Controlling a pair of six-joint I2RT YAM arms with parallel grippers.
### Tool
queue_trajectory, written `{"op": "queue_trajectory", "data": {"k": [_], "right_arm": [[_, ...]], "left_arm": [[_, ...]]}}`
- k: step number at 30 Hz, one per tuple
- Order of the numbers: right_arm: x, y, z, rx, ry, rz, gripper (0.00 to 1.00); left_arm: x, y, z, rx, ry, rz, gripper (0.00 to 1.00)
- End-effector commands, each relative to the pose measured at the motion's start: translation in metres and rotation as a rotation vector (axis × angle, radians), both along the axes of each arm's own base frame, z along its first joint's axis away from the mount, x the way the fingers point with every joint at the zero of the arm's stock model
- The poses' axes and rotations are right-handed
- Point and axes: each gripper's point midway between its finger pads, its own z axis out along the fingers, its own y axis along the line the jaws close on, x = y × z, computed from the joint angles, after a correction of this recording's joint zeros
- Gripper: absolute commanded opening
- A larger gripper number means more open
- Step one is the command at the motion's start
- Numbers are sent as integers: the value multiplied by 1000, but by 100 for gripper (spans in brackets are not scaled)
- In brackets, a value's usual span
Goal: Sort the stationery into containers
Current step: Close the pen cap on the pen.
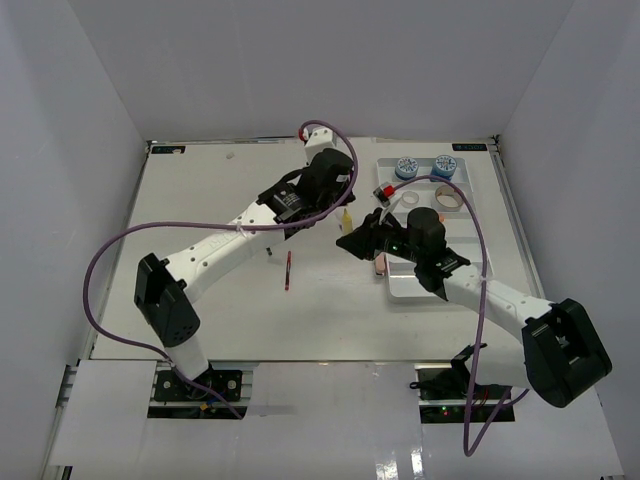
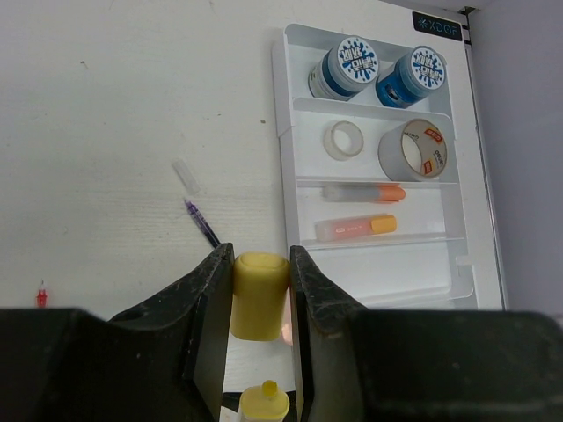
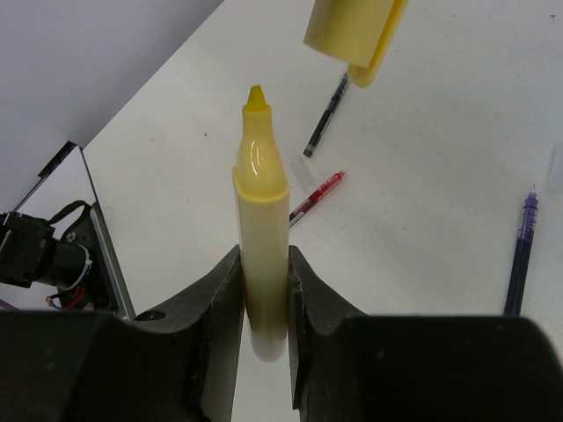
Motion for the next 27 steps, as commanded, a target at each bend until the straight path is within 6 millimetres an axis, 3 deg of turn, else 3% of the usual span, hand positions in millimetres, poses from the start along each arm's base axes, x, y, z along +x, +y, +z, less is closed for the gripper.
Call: {"op": "queue_trajectory", "data": {"k": [1, 19, 27], "right_arm": [[7, 10, 33, 57, -82, 17, 8], [12, 11, 31, 55, -80, 4, 8], [14, 10, 32, 58, -80, -9, 8]], "left_arm": [[-8, 6, 34, -53, -74, 17, 0], [-15, 11, 45, -41, -121, 20, 0], [-21, 9, 39, -44, -113, 2, 0]]}}
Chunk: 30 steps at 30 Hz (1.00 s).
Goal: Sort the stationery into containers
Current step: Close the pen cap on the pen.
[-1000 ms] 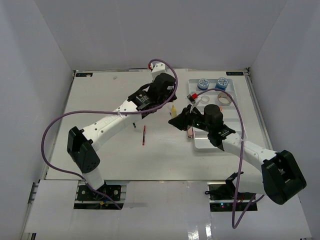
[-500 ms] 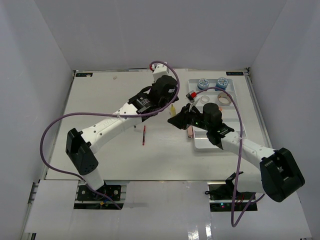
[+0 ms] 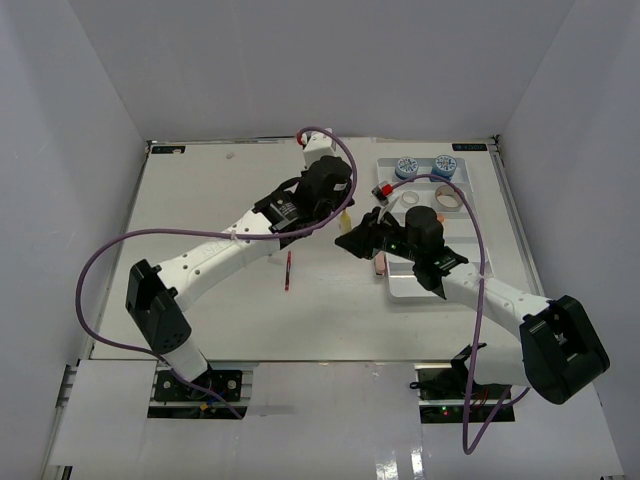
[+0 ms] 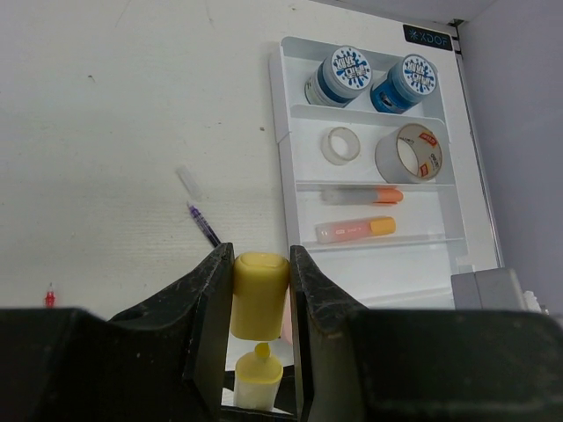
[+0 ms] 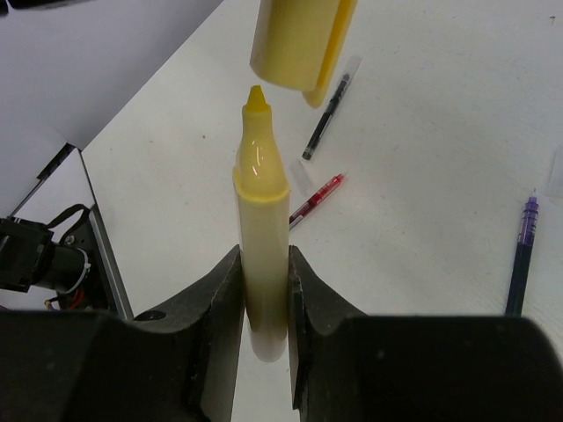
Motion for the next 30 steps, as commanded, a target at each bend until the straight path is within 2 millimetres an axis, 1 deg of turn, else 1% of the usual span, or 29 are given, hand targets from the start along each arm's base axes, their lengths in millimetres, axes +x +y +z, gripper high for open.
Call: {"op": "queue_trajectory", "data": {"k": [1, 7, 12, 19, 22, 23, 30], "right_arm": [[11, 6, 32, 62, -81, -12, 8], [12, 8, 33, 66, -82, -9, 8], [12, 8, 33, 71, -80, -11, 8], [13, 8, 35, 78, -83, -13, 8], [13, 8, 40, 86, -95, -15, 8], [13, 8, 43, 89, -100, -18, 8], [17, 6, 51, 99, -119, -39, 8]], "left_arm": [[-11, 7, 30, -52, -53, -6, 0], [-15, 10, 31, -64, -60, -4, 0], [-17, 8, 32, -69, -66, -14, 0], [-20, 5, 29, -75, -63, -24, 0], [-22, 6, 27, -75, -62, -19, 0], [-22, 7, 23, -70, -56, -16, 0], [-28, 10, 18, -68, -50, -12, 0]]}}
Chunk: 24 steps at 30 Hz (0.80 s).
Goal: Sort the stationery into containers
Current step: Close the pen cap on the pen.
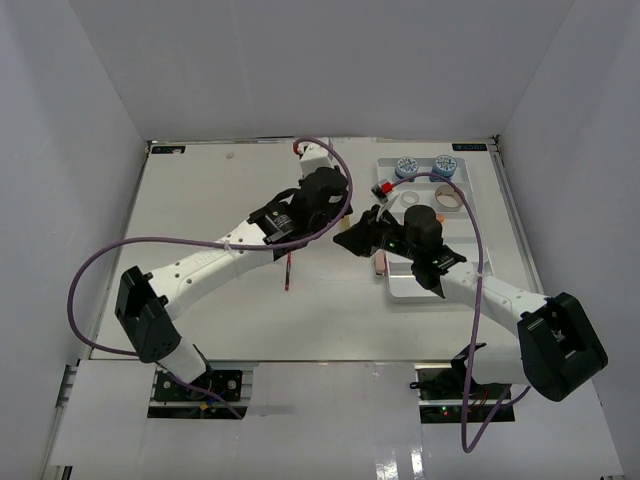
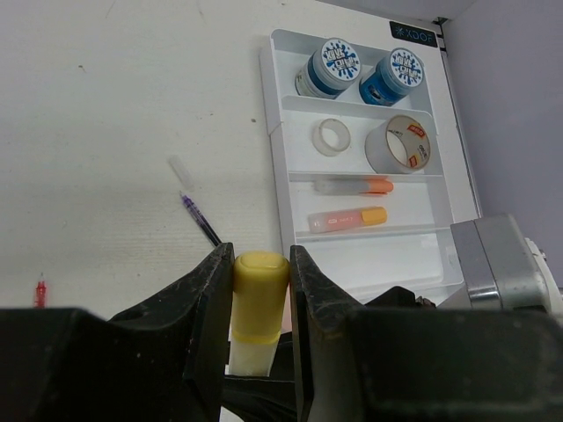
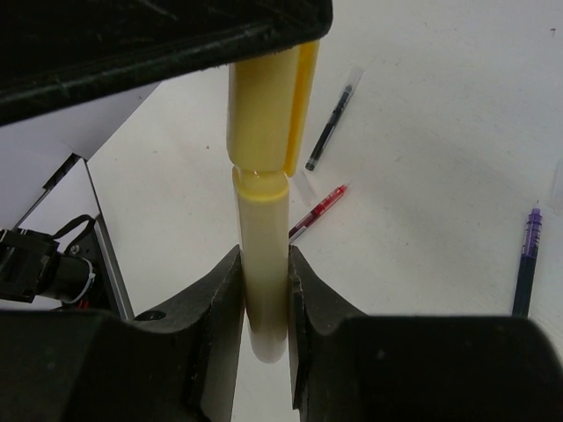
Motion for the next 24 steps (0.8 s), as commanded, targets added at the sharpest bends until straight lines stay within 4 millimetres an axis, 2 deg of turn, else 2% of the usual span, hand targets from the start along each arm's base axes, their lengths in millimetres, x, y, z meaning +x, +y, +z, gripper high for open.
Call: {"op": "queue_trajectory", "data": {"k": [1, 15, 24], "right_arm": [[12, 3, 50, 87, -124, -30, 8], [10, 3, 66, 126, -172, -21, 8], [2, -1, 72, 109, -256, 1, 8]], "left_arm": [[-12, 9, 25, -50, -38, 8, 0], [-27, 8, 15, -49, -23, -5, 13], [-44, 4, 19, -57, -9, -71, 32]]}}
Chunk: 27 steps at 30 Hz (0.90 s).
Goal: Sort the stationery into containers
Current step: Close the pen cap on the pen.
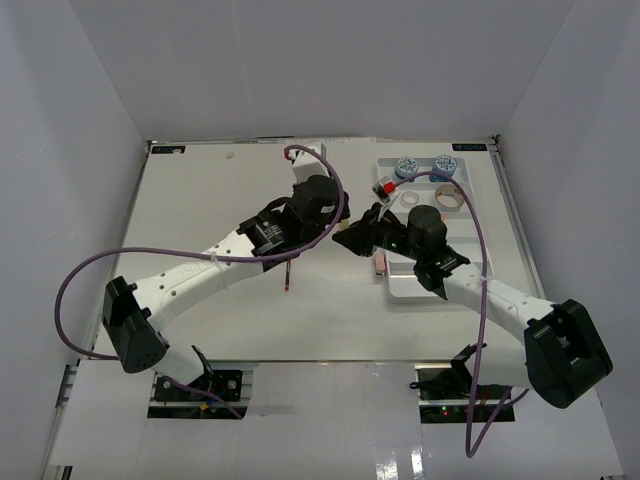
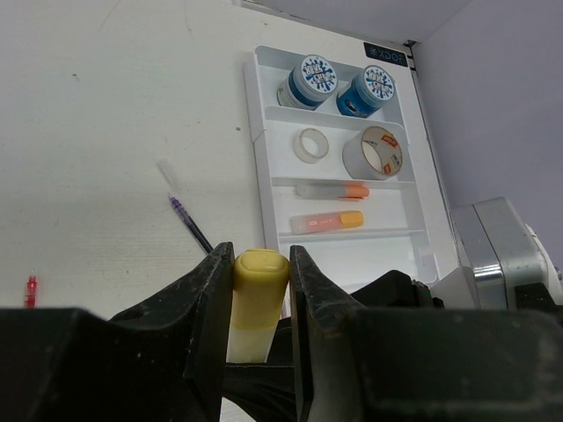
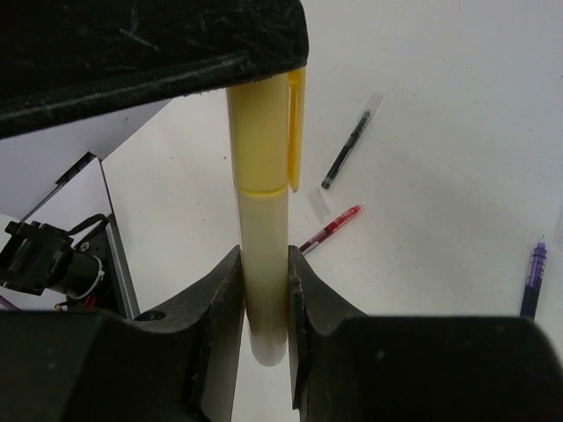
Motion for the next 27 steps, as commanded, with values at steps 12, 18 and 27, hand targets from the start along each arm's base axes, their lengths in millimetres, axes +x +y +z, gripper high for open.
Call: {"op": "queue_trajectory", "data": {"k": [12, 18, 27], "right_arm": [[-1, -9, 52, 82, -195, -30, 8], [-3, -12, 46, 69, -195, -33, 8], [-19, -8, 57, 73, -214, 102, 8]], "left_arm": [[-48, -4, 19, -31, 0, -115, 67], [-55, 0, 30, -40, -25, -134, 94], [-82, 44, 64, -92, -303, -254, 98]]}}
